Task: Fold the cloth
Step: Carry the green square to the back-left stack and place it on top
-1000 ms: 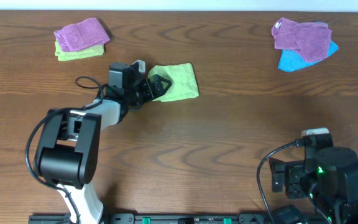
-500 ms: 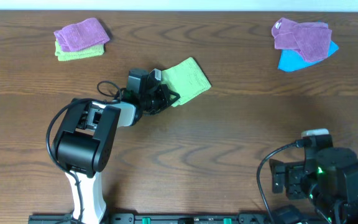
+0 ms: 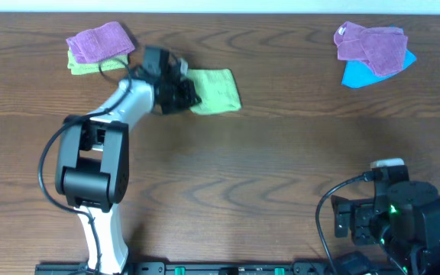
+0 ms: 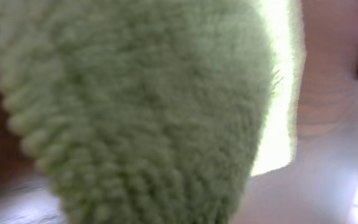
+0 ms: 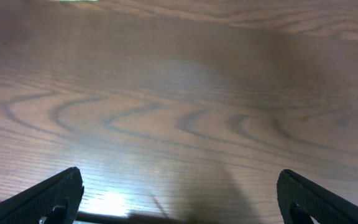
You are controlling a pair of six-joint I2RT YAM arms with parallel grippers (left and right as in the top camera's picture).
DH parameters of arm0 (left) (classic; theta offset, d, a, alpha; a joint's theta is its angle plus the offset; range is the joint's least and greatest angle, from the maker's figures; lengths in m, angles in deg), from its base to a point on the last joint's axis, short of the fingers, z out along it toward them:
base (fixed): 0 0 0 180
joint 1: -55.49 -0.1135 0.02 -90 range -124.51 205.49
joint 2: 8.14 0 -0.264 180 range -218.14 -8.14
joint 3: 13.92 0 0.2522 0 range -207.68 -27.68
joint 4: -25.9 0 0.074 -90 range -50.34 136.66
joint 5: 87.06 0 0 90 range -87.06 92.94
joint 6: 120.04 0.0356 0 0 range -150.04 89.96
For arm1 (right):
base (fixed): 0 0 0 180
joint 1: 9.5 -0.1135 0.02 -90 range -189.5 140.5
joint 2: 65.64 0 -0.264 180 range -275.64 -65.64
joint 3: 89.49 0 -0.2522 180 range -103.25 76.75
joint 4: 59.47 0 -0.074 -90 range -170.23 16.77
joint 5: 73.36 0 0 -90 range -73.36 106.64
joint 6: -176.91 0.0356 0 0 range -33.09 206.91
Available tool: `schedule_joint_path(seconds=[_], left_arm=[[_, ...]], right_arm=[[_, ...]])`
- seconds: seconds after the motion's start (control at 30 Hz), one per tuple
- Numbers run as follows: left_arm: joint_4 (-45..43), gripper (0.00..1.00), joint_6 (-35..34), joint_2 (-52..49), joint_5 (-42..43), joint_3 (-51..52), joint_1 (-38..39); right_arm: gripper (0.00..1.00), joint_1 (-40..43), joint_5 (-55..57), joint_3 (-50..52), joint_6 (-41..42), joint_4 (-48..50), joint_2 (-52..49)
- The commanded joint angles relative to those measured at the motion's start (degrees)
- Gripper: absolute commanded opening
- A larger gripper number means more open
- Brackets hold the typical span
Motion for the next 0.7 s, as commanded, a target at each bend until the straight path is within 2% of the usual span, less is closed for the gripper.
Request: schedule_joint_path(seconds=[0.0,0.13,0.2,0.43,0.67], left_arm=[[7.2,0.05,15.1,3.4,-9.7,-11.6,-1.0],[14.5,0.06,22.4,3.4,-18.1,-22.5,-2.5],[15.8,0.05,25.1,3.4,-19.0,-25.5,-3.6],[15.2,0.06,30.3,3.4,-21.0,-29.5,-8.0],[11.4,0.05,41.0,3.3,-23.3,-29.6,-12.3]], right_arm=[[0.99,0.3,1.0,0.2,0.4,0.2,0.0],[0.99,0.3,1.0,0.2,0.5,0.3,0.0],[0.99,0.3,1.1,0.2,0.5,0.4,0.0],[0.99,0.3,1.0,0.2,0.7,1.9,0.0],[0.99,0.3,0.4,0.2,3.0,2.1,-0.1]])
